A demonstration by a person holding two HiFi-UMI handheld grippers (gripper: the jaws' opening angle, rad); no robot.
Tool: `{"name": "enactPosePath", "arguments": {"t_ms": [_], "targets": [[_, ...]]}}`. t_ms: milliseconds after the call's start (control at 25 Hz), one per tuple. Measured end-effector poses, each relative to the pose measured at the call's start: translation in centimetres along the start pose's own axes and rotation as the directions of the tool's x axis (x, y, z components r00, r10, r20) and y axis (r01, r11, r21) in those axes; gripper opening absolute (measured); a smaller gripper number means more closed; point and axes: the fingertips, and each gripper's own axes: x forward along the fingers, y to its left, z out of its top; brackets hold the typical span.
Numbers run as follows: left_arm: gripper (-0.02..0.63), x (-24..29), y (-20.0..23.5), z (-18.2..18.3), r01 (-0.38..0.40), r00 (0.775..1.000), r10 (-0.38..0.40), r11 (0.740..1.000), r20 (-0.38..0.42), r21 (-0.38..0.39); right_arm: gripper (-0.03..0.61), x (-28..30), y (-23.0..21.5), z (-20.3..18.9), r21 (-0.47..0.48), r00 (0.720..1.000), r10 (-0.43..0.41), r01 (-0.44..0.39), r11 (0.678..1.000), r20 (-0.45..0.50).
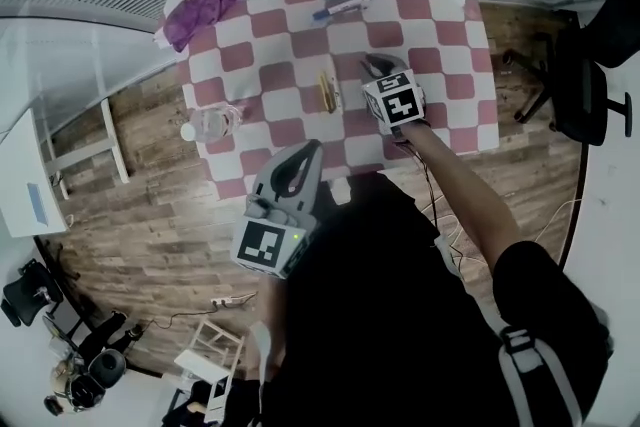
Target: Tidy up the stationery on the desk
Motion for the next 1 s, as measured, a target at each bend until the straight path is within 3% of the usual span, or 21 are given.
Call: {"name": "enactPosePath", "arguments": {"t_ms": [160, 360, 760, 1000], "targets": [[0.034, 0.7, 0.3, 0.0, -0.037, 0.999, 0.037, 0.999, 0.000, -0.014, 0.104, 1.2, -2.3, 2.6, -0.182, 1.000, -0.010, 0.012, 0.983, 0.011], [0.034, 1.4, 0.5, 0.2, -0.070, 0.998, 0.070, 0.997, 0.004, -0.027, 0.129, 2.8, -4.7, 4.9, -0.282, 1.000, -0.016, 0.020, 0.959, 0.015], [0.034, 2.5, 1.0, -0.1, -0.097, 0.995, 0.096, 0.994, -0.029, -0.041, 0.166, 6.3, -7.5, 6.0, -0.297, 0.999, 0.031, -0.037, 0.954, -0.027], [0.034, 2.9, 1.6, 0.3, -0.110, 0.994, 0.108, 0.993, -0.031, -0.044, 0.167, 8.0, -8.3, 5.7, -0.252, 0.998, 0.060, -0.067, 0.965, -0.033]]}}
